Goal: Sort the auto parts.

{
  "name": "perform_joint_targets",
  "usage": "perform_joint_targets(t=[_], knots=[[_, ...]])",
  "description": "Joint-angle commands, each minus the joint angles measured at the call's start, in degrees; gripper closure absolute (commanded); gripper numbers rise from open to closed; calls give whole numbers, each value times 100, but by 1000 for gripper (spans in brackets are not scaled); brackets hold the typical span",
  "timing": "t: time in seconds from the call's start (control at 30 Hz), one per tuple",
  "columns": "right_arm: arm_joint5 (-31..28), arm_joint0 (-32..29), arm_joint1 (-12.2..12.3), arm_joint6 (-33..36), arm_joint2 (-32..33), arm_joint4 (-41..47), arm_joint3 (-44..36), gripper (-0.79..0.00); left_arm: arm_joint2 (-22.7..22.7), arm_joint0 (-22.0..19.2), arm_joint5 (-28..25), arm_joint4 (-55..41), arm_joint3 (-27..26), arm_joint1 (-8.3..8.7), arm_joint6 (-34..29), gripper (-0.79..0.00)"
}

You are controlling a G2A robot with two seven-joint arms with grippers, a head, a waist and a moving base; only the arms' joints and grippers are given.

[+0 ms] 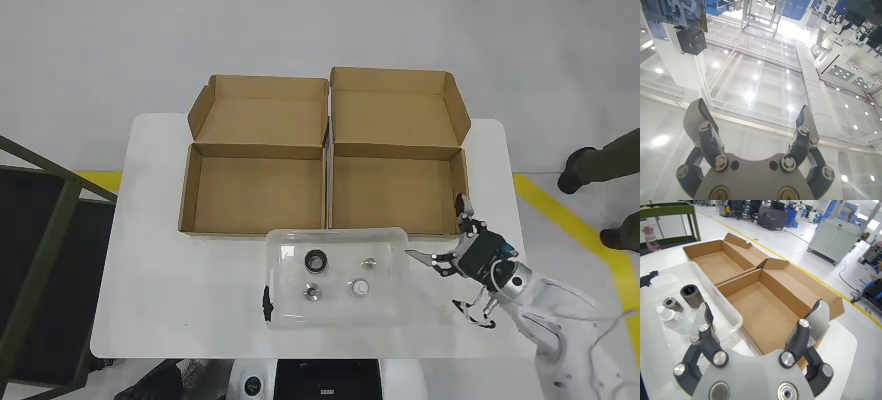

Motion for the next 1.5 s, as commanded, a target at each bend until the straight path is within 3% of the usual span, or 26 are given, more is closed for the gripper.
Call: perform_joint_targets(t=[0.0,0.67,1.2,1.3,1.37,1.47], knots=[[-188,81,8,127,-172,12,-72,-785,0,0,0,0,0,0,0,-785],[-1169,476,107,1099,-1548,-583,-295,-785,0,0,0,0,0,0,0,-785],[-1243,626,243,1455,-1777,-637,40,-785,0,0,0,0,0,0,0,-785],[-1243,651,265,1488,-1788,-566,113,-736,0,0,0,0,0,0,0,-785],[-1243,675,277,1512,-1797,-524,149,-628,0,0,0,0,0,0,0,-785],[-1243,715,293,1550,-1836,-466,204,-557,0,0,0,0,0,0,0,-785]])
